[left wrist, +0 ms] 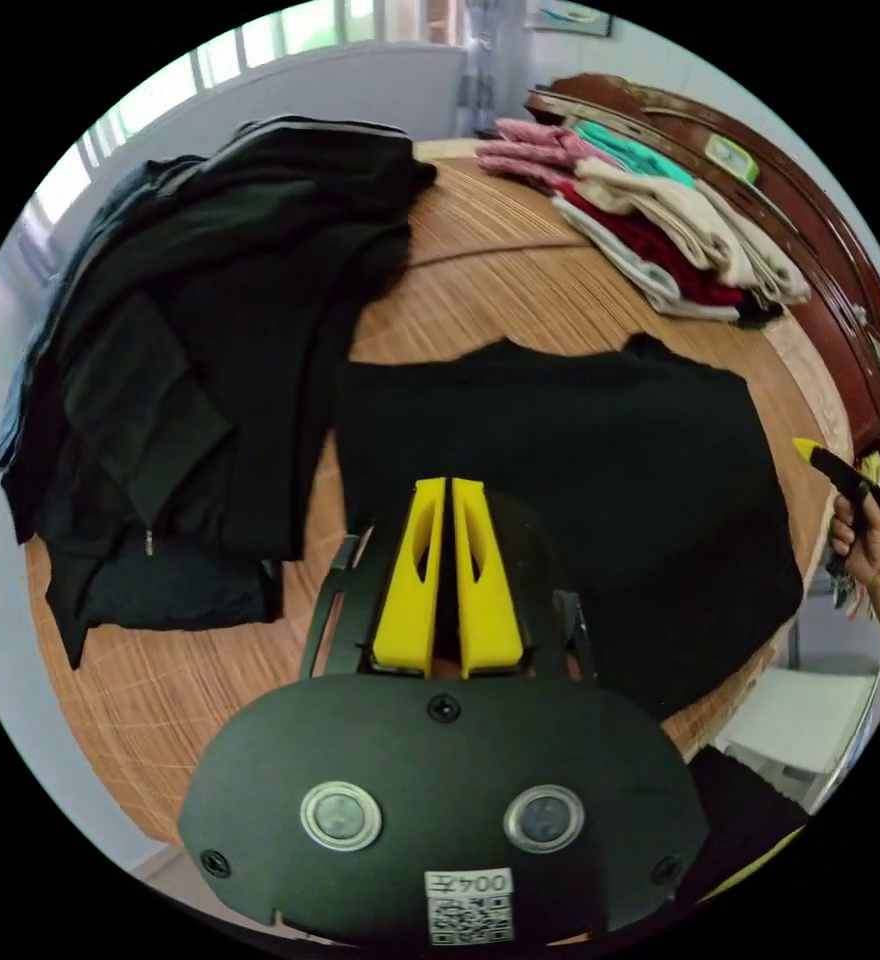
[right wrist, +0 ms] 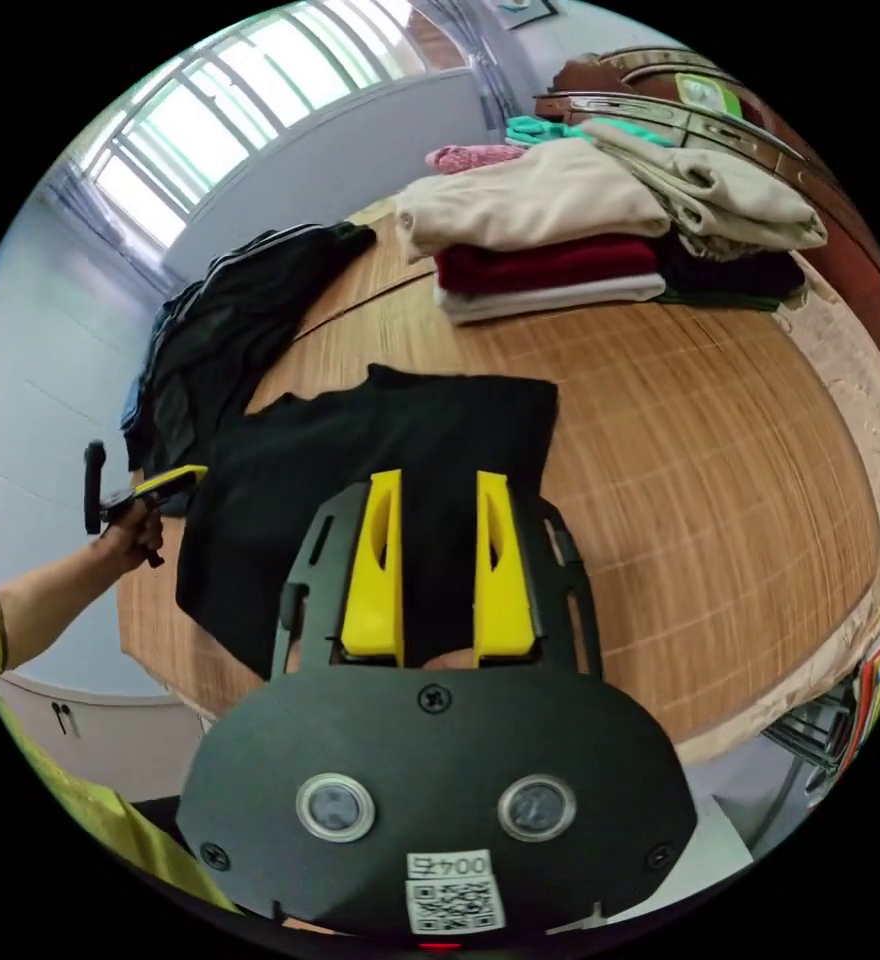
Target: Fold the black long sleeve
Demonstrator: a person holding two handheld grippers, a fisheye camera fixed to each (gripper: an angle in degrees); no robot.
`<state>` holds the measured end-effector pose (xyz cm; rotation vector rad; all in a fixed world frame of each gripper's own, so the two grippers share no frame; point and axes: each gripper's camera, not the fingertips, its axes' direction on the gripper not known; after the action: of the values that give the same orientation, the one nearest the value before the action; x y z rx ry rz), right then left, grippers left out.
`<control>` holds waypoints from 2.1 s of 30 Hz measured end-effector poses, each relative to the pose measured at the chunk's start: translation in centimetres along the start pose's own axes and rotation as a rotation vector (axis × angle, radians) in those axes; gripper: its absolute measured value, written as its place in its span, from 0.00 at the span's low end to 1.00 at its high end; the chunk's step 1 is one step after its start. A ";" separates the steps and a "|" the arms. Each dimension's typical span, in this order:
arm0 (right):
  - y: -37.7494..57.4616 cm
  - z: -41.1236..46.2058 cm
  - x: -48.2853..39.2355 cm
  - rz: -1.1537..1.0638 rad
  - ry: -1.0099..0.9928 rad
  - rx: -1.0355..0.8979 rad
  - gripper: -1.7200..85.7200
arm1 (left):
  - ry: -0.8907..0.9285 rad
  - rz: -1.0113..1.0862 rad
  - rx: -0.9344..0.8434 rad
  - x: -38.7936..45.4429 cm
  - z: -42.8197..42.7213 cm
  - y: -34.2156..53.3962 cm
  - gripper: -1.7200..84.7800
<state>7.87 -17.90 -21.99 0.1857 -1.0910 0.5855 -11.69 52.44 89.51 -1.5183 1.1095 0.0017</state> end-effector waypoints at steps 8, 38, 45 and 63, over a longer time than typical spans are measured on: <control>-6.8 3.1 9.1 0.138 -0.007 -0.051 0.16 | 0.009 -0.085 -0.014 -7.0 2.0 -2.1 0.16; -6.6 6.0 11.8 -0.048 0.190 0.050 0.06 | -0.128 -0.146 0.088 -6.7 5.8 -2.6 0.06; -8.4 12.2 13.3 0.028 0.256 -0.168 0.12 | -0.115 -0.145 -0.123 -7.7 11.0 -5.0 0.10; 11.0 20.5 -0.4 -0.149 0.136 -0.567 0.11 | 0.098 0.338 -0.277 -7.5 4.5 20.5 0.13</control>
<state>-14.08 -17.53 -14.36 -0.2616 -1.0593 0.1375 -26.03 63.56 76.59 -1.5663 1.4819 0.3273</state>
